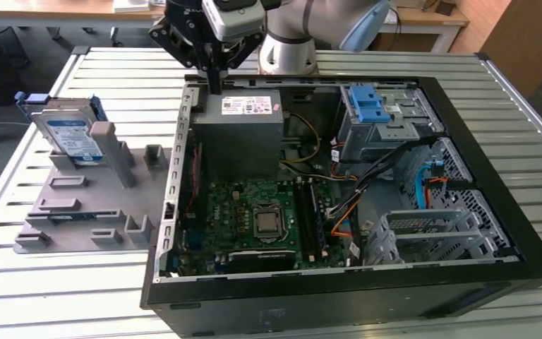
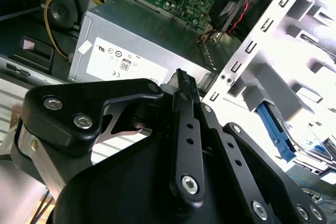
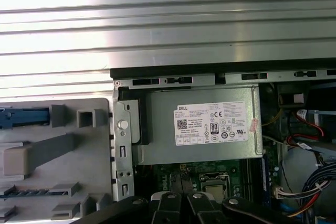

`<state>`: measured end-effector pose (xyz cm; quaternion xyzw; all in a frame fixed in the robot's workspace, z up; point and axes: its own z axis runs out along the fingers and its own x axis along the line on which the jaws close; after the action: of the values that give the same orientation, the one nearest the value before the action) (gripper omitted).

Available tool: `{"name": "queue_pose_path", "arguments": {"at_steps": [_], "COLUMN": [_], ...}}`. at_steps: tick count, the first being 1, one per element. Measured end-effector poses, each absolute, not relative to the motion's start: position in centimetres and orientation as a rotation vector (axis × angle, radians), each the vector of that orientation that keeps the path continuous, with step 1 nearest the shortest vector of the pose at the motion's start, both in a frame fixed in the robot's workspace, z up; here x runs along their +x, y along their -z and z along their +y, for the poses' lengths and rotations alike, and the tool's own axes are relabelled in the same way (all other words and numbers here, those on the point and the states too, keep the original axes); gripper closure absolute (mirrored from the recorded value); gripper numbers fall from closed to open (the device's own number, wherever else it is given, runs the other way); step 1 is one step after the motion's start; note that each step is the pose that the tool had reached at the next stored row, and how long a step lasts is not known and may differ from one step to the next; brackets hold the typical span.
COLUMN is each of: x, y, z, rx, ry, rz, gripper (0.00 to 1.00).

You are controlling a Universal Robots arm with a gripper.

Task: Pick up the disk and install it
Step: 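Reach for the disk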

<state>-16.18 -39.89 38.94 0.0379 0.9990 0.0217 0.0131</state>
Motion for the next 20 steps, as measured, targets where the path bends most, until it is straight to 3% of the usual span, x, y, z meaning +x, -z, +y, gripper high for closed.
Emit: {"name": "queue_pose_path", "arguments": {"at_steps": [20], "x": [-16.92], "y": [-38.78], "z": [-39.89], "rx": [0.118], "ry": [-0.068], "rz": [3.113], "gripper": [0.89]}}
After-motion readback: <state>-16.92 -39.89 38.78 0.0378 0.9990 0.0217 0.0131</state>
